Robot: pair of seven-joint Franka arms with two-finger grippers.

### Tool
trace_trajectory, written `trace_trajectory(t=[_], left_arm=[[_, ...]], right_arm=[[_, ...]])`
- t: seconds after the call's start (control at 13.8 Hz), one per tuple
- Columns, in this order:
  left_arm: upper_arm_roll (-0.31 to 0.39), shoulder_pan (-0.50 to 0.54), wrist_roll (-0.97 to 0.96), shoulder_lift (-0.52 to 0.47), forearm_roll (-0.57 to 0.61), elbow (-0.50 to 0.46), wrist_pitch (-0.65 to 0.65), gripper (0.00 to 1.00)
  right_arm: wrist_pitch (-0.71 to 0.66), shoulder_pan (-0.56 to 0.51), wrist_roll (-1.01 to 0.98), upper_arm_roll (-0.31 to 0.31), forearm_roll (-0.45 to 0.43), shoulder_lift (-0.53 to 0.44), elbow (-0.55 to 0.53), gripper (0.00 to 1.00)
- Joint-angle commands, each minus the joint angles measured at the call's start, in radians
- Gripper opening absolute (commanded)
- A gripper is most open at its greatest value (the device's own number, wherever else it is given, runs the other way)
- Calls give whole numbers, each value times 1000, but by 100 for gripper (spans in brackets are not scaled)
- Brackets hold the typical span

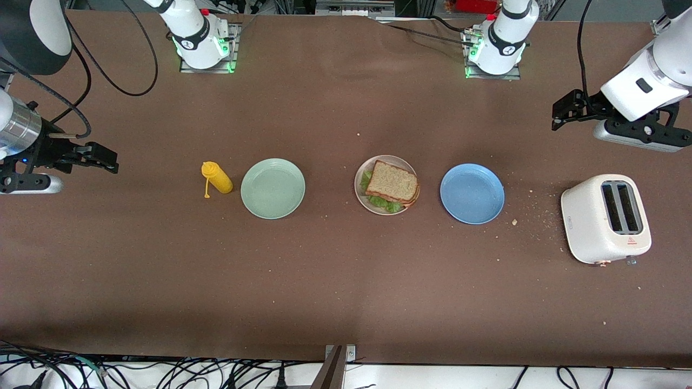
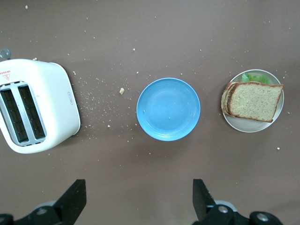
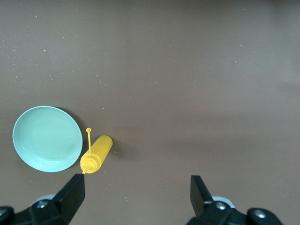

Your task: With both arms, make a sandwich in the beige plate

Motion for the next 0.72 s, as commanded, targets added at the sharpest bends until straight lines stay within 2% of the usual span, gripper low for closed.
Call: trace_trajectory(t=[0.0, 0.65], left_arm=[[6, 6, -2, -47, -17, -57, 25, 100], [7, 6, -7, -24, -17, -37, 16, 100]], right_arm=[[-26, -5, -4, 3, 21, 5, 25, 100], [-28, -8, -3, 1, 26, 8, 24, 100]])
